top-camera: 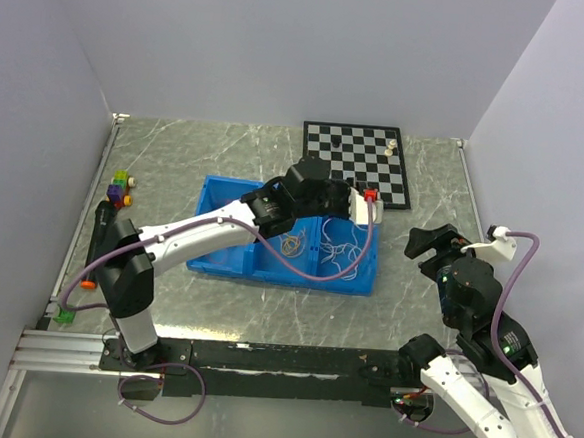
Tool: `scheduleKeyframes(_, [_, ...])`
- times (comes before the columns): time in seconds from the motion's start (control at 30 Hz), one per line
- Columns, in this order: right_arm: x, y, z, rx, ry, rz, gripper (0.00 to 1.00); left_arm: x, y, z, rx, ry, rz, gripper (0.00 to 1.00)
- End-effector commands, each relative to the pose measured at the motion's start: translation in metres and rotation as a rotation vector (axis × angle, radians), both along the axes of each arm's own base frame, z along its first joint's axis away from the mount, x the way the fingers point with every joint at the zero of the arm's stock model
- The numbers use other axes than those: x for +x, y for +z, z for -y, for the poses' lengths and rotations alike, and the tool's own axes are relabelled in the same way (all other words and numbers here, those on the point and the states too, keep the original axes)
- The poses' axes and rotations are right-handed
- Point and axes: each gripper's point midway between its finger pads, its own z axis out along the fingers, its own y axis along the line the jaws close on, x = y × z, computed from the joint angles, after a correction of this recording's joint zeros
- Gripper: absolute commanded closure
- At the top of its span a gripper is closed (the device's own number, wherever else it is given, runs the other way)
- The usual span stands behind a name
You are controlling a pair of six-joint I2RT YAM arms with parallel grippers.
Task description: Untangle the cables
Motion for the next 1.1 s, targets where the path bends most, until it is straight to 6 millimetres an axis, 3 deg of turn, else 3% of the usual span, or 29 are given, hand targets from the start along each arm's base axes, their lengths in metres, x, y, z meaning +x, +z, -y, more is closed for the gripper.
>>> scheduleKeyframes(0.0, [0.0, 0.003, 0.006, -0.025, -0.023, 0.005, 0.16, -0.001, -0.021, -0.011, 0.054, 0.051, -0.122, 0.51])
scheduleKeyframes(0.17, [0.001, 0.001, 0.004, -0.028, -0.02, -0.012, 0.15, -0.001, -0.028, -0.022, 0.101, 0.115, -0.291, 0.01])
scheduleKeyframes(0.23, [0.002, 0.001, 0.003, -0.031, -0.017, -0.018, 0.14, 0.0, -0.021, -0.026, 0.099, 0.141, -0.37, 0.03])
scheduleKeyframes(0.37, [0.004, 0.003, 0.0, -0.027, -0.004, -0.019, 0.13, 0.01, 0.022, -0.04, 0.001, 0.224, -0.479, 0.03])
scheduleKeyframes(0.53, [0.013, -0.004, -0.015, -0.056, 0.053, -0.078, 0.06, 0.019, 0.047, -0.072, -0.02, 0.392, -0.57, 0.03])
scheduleKeyframes(0.7, [0.019, -0.01, -0.033, -0.066, 0.132, -0.123, 0.0, 0.039, 0.053, -0.124, -0.033, 0.7, -0.564, 0.03])
scheduleKeyframes(0.97, [0.021, -0.027, -0.058, -0.054, 0.249, -0.174, 0.0, 0.042, 0.046, -0.207, -0.152, 0.89, -0.589, 0.02])
scheduleKeyframes(1.07, [0.023, -0.035, -0.061, -0.064, 0.26, -0.19, 0.0, 0.055, 0.039, -0.255, -0.213, 0.993, -0.642, 0.03])
